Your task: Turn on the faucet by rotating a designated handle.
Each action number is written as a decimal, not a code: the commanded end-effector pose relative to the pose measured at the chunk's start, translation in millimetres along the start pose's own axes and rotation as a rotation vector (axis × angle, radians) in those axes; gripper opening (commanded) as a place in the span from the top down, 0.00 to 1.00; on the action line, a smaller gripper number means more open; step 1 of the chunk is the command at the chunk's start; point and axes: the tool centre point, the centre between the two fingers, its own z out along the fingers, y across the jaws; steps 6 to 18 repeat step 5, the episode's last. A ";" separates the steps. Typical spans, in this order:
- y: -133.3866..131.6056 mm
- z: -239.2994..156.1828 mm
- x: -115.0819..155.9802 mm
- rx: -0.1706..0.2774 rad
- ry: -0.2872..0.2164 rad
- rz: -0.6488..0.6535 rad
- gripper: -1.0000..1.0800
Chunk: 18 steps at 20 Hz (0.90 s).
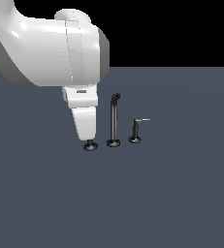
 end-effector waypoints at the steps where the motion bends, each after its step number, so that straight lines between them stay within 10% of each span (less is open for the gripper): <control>1: 0.7 -0.4 38.4 0.000 0.008 0.047 1.00; 18: -0.9 -0.7 57.7 -0.002 0.010 0.056 1.00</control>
